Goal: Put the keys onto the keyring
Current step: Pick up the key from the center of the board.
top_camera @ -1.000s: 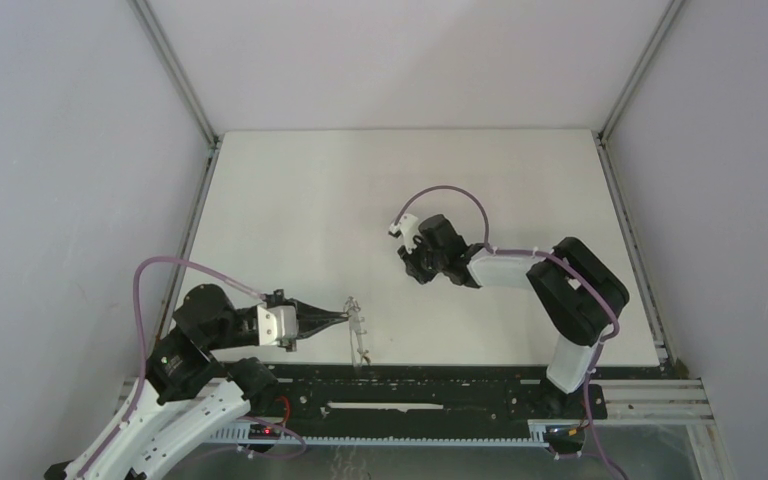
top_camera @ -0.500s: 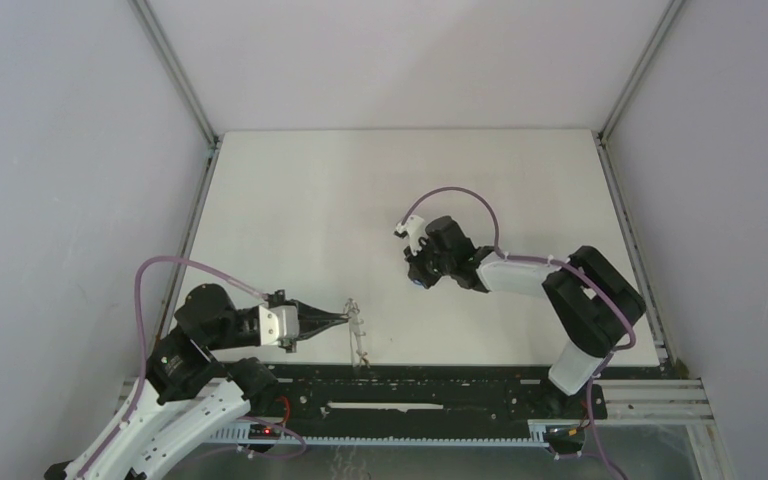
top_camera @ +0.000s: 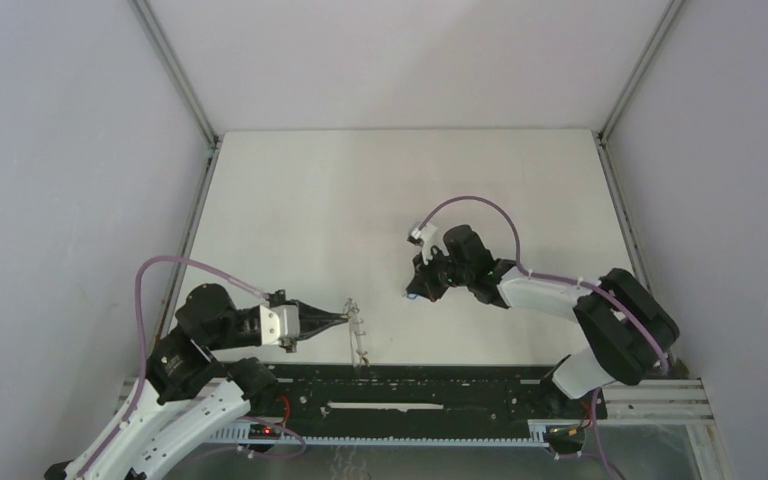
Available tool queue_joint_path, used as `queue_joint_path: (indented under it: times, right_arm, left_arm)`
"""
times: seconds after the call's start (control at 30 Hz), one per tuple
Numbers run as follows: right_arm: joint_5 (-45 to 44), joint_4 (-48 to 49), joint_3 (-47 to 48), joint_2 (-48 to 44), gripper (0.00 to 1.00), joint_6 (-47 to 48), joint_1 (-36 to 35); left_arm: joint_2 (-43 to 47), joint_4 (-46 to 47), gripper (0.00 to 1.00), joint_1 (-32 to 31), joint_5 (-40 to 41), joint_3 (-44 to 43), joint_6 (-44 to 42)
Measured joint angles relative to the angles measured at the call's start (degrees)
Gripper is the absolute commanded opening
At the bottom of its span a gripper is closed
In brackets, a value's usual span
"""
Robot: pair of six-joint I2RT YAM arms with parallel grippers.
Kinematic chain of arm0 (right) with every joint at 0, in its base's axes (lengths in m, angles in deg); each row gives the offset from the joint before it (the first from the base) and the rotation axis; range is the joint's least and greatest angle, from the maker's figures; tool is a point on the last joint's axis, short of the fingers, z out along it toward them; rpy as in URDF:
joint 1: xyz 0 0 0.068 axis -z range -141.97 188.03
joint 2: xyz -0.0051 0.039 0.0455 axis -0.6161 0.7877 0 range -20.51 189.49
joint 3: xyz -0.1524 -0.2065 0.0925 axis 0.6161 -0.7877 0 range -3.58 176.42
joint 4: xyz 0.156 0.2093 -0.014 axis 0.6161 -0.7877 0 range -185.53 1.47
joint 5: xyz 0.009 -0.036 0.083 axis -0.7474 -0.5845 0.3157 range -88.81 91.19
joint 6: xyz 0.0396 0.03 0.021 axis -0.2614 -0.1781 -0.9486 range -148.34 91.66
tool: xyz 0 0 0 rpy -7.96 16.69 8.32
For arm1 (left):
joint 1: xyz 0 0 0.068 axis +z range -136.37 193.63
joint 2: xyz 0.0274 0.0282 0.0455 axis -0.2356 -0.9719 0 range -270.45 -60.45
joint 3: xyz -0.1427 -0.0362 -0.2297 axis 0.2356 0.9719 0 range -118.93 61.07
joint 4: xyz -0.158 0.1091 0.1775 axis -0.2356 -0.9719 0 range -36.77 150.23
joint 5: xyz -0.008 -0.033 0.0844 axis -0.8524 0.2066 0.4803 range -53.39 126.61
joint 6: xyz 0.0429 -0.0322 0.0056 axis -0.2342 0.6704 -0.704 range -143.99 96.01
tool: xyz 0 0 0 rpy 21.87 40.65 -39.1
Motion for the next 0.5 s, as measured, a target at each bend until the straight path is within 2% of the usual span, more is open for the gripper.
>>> queue_joint_path:
  times: [0.27, 0.5]
  right_arm:
    - [10.67, -0.55, -4.7, -19.12, 0.0, 3.28, -1.42]
    - [20.24, -2.01, -4.46, -33.2, 0.0, 12.04, -2.67]
  left_arm:
    - [-0.63, -0.74, 0.0, 0.0, -0.57, 0.02, 0.0]
    - [-1.97, 1.11, 0.0, 0.0, -3.98, 0.02, 0.24]
